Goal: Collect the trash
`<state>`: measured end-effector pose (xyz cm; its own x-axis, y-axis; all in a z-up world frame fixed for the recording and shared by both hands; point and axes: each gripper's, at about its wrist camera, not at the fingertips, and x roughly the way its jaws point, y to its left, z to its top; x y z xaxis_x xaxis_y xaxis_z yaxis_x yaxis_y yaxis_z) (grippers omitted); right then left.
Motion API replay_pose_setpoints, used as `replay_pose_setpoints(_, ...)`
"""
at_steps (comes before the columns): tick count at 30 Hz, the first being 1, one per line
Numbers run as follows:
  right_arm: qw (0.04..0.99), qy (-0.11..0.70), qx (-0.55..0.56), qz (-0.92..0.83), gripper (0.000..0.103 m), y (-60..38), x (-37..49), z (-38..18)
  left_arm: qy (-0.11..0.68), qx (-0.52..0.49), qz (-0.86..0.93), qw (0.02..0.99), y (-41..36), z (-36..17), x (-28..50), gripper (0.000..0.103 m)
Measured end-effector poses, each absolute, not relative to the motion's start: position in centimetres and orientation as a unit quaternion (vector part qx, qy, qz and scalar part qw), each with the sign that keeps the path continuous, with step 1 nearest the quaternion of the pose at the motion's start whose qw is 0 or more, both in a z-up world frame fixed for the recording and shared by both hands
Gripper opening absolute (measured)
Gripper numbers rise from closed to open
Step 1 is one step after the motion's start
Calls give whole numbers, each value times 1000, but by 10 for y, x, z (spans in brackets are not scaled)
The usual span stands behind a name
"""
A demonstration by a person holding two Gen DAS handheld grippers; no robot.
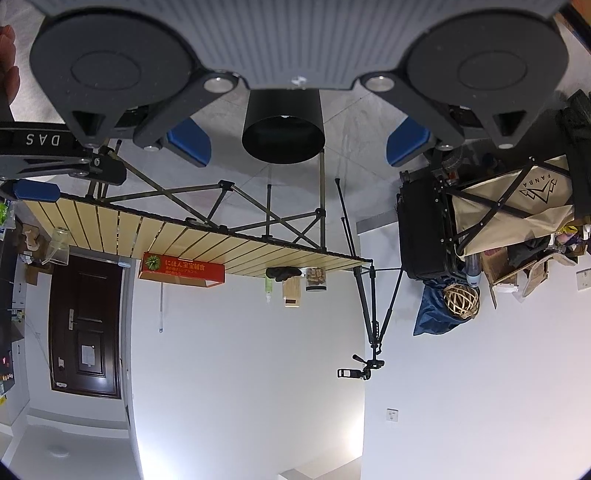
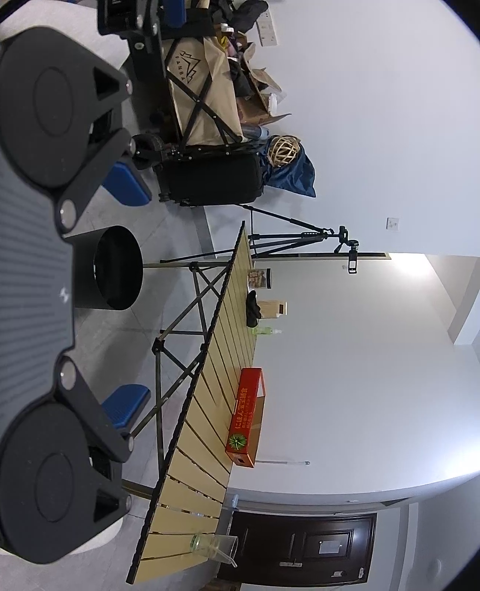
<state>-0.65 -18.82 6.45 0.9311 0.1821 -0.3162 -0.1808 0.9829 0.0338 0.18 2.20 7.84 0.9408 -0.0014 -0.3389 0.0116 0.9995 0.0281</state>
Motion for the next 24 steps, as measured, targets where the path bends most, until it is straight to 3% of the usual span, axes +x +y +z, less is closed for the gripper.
replay_pose_setpoints(24, 982, 159, 4, 98, 103, -189, -9, 65, 169, 17, -3, 985, 23, 80, 1, 103)
